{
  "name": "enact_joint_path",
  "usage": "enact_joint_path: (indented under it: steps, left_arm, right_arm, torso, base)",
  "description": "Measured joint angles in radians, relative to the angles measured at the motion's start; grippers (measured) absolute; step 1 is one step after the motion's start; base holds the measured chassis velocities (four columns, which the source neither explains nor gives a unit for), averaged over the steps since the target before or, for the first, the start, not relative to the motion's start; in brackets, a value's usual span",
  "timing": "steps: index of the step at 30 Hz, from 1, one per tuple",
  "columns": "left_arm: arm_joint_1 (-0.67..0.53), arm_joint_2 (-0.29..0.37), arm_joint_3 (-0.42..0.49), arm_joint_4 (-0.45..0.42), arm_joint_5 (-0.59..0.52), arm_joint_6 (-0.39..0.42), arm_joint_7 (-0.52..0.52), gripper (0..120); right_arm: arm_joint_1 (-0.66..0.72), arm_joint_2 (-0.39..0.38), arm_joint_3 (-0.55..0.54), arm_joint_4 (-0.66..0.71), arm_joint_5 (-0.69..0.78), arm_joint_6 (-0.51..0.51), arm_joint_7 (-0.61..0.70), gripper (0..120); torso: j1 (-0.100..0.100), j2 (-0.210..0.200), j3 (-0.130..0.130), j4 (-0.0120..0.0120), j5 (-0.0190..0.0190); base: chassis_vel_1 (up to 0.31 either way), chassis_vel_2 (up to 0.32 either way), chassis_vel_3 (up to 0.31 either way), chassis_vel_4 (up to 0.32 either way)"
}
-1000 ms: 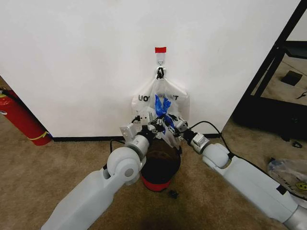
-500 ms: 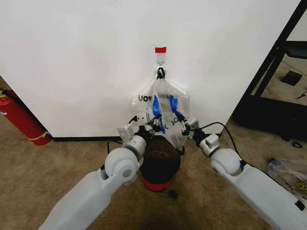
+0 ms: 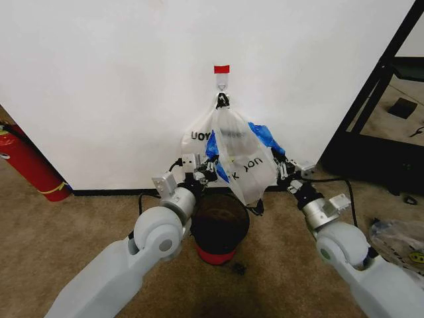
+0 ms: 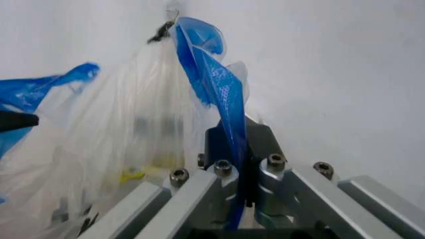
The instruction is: Pick up the garbage bag from the wall and place it over the trash bin.
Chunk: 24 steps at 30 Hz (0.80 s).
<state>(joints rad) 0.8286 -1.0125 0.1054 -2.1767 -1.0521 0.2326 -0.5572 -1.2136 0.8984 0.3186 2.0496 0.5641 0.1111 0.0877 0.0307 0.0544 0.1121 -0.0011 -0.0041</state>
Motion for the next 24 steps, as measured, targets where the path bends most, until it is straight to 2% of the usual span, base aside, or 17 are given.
enact_joint_path:
  steps: [5, 6, 8, 13, 17, 24]
  left_arm:
    - [0.079, 0.021, -0.032, -0.047, 0.024, -0.002, 0.004, 0]
    - [0.125, 0.031, -0.051, -0.07, 0.038, -0.003, 0.008, 0]
    - [0.169, 0.041, -0.065, -0.089, 0.056, -0.006, 0.013, 0]
    - [0.226, 0.047, -0.077, -0.114, 0.077, -0.008, 0.021, 0]
    - [0.278, 0.047, -0.082, -0.133, 0.096, -0.011, 0.027, 0]
    - [0.317, 0.055, -0.088, -0.158, 0.113, -0.014, 0.032, 0]
  right_arm:
    - [-0.051, 0.025, 0.012, 0.015, -0.016, 0.009, 0.0, 0]
    - [-0.06, 0.03, 0.006, 0.018, -0.02, 0.011, -0.002, 0]
    - [-0.084, 0.035, 0.007, 0.029, -0.024, 0.014, -0.004, 0]
    - [-0.153, 0.043, 0.023, 0.05, -0.048, 0.026, -0.014, 0]
    - [-0.241, 0.065, 0.043, 0.066, -0.091, 0.052, -0.032, 0]
    - [-0.312, 0.081, 0.085, 0.093, -0.121, 0.077, -0.043, 0]
  torso:
    - [0.0, 0.0, 0.0, -0.0006, 0.0]
    - [0.0, 0.0, 0.0, 0.0011, 0.0001]
    - [0.0, 0.0, 0.0, 0.001, -0.0003]
    - [0.0, 0.0, 0.0, -0.0003, 0.0]
    - [0.0, 0.0, 0.0, -0.0001, -0.0001]
    - [0.0, 0.0, 0.0, 0.0, 0.0]
  base:
    - [0.0, 0.0, 0.0, 0.0]
    - [0.0, 0.0, 0.0, 0.0]
    - [0.0, 0.0, 0.0, 0.0]
    - [0.0, 0.0, 0.0, 0.0]
    - [0.0, 0.0, 0.0, 0.0]
    - [0.0, 0.0, 0.0, 0.0]
